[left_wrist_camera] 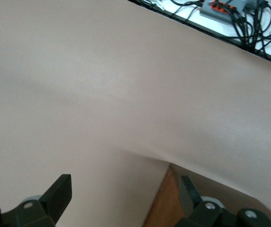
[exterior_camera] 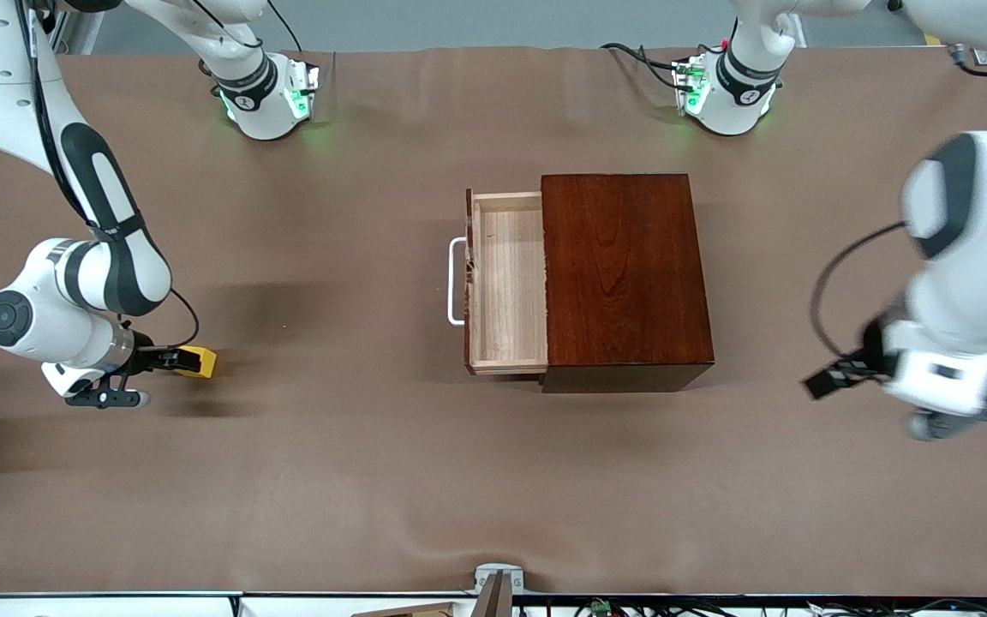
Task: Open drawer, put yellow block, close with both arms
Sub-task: 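Grasp the yellow cube with the right gripper while the left gripper withdraws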
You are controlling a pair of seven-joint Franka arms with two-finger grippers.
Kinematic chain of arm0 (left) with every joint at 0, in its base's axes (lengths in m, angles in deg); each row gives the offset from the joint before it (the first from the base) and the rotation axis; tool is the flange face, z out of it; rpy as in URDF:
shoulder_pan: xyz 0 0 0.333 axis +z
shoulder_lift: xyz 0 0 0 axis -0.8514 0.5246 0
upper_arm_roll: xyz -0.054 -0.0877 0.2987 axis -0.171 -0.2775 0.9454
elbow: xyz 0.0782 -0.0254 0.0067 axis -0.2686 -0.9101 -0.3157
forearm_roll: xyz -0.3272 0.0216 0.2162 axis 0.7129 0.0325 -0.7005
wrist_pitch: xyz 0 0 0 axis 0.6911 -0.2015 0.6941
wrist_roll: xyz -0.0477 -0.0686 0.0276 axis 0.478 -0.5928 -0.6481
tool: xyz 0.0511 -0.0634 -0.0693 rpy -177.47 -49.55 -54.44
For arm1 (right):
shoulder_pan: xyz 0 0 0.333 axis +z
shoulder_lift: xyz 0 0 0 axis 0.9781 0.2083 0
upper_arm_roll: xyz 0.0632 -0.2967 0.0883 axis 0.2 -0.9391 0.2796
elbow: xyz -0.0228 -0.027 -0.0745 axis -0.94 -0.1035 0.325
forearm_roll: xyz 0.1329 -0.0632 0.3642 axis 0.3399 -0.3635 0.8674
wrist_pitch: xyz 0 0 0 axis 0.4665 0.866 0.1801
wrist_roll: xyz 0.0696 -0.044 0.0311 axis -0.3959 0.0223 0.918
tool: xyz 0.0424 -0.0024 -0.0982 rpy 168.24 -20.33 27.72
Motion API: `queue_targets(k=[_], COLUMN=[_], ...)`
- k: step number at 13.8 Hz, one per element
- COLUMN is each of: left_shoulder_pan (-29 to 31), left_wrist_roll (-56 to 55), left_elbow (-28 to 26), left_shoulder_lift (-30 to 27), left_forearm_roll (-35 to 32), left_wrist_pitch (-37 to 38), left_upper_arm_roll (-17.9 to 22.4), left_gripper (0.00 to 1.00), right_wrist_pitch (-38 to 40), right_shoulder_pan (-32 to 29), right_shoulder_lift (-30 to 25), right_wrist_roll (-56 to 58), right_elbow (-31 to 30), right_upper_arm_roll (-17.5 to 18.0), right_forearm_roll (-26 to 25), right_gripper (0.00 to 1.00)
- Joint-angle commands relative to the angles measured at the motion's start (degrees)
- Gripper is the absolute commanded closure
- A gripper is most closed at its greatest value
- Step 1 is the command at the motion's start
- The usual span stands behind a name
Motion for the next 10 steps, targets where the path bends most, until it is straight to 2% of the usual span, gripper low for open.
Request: queue_targets(k=[1,6,9,10], left_shoulder_pan=[4.2,5.0,6.0,6.2], left_wrist_roll=[10.0,18.5,25.4,26.1], left_elbow=[-1.1,-1.6,-6.1,-8.9], left_shoulder_lift=[-1.9,-2.2,-7.7,-9.7], left_forearm_roll=[1.9,0.8,0.9,0.9], left_wrist_pitch=[0.3,0.6,1.0,1.0], left_upper_arm_roll=[-0.7,-0.7,-0.7,-0.7], left_gripper=[0.0,0.0,0.0,0.0], right_wrist_pitch=[0.5,0.6,1.5,2.3], right_shoulder_pan=[-0.9,-0.7,-0.6,-0.6], right_shoulder_lift=[0.7,2.2,2.4,2.4], right_wrist_roll=[-0.2,-0.7,-1.6,-1.6], right_elbow=[0.4,0.3,0.3,0.4], right_upper_arm_roll=[0.9,0.9,0.9,1.0], right_forearm_roll=[-0.8,-0.7,-0.7,-0.7], right_gripper=[0.0,0.0,0.0,0.26])
